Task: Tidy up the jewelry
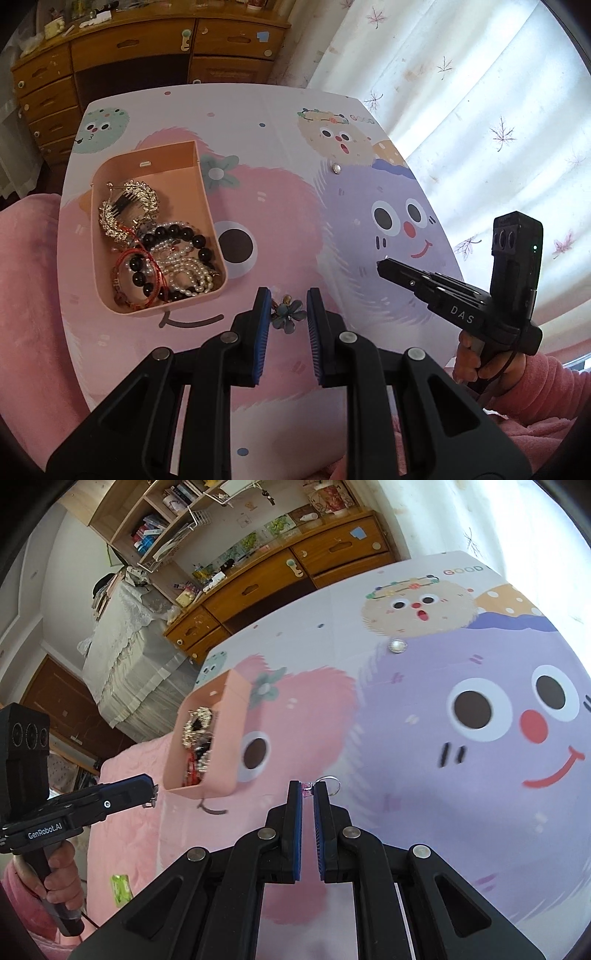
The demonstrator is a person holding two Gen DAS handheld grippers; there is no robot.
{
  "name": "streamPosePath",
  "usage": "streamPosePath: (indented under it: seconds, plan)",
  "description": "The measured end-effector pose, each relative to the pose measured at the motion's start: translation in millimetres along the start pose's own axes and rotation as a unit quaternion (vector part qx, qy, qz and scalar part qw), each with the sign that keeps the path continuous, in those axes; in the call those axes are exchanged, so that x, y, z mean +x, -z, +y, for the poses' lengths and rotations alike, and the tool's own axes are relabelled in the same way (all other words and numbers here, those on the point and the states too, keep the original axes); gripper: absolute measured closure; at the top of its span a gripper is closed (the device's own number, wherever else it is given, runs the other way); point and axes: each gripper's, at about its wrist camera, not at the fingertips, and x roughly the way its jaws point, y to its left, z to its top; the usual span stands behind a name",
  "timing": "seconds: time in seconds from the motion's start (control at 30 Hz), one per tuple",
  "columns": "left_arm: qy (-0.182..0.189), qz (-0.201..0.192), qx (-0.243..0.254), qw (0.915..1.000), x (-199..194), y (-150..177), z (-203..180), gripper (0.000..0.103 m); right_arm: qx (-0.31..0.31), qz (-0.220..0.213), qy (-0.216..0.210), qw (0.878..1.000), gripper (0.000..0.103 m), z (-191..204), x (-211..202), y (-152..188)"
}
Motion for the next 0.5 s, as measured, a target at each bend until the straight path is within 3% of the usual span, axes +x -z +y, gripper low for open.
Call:
streamPosePath:
  seconds: [0.5]
  plan:
    - [-0.002,-0.011,0.068,0.9977,-37,-16,86,0.086,-0.035,-0.040,-0.005,0.999,0.097,146,38,30]
